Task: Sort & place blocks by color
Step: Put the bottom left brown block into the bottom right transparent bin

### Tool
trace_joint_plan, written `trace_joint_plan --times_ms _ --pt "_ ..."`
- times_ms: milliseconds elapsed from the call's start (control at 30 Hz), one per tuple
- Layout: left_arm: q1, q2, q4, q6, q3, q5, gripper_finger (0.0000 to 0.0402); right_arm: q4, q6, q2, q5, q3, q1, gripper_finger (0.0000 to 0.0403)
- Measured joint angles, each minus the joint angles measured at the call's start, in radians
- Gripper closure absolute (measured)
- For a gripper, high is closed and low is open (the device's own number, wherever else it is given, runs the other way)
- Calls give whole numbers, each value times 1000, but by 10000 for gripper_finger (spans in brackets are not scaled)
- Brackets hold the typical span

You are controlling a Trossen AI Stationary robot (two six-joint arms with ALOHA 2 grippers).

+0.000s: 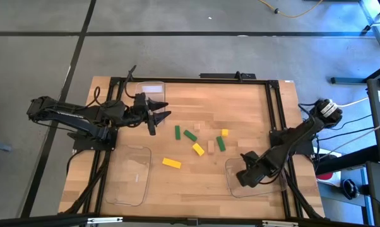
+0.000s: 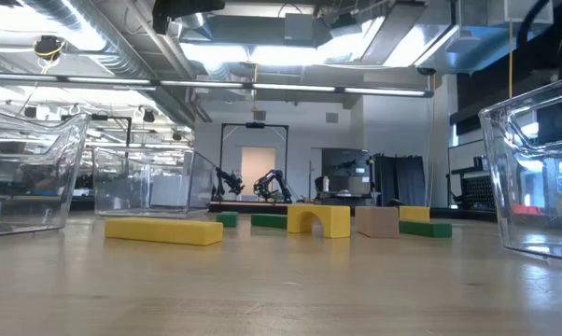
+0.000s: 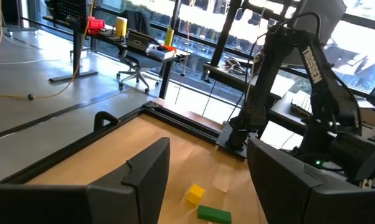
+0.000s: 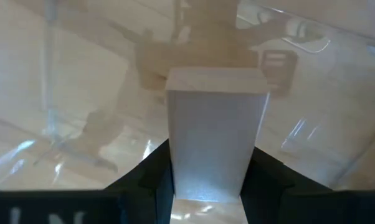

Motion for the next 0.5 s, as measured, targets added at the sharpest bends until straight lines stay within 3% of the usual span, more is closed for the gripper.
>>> trace_joint_plan --times_ms 500 --pt "0 0 0 0 0 0 197 26 32 10 -1 -64 0 260"
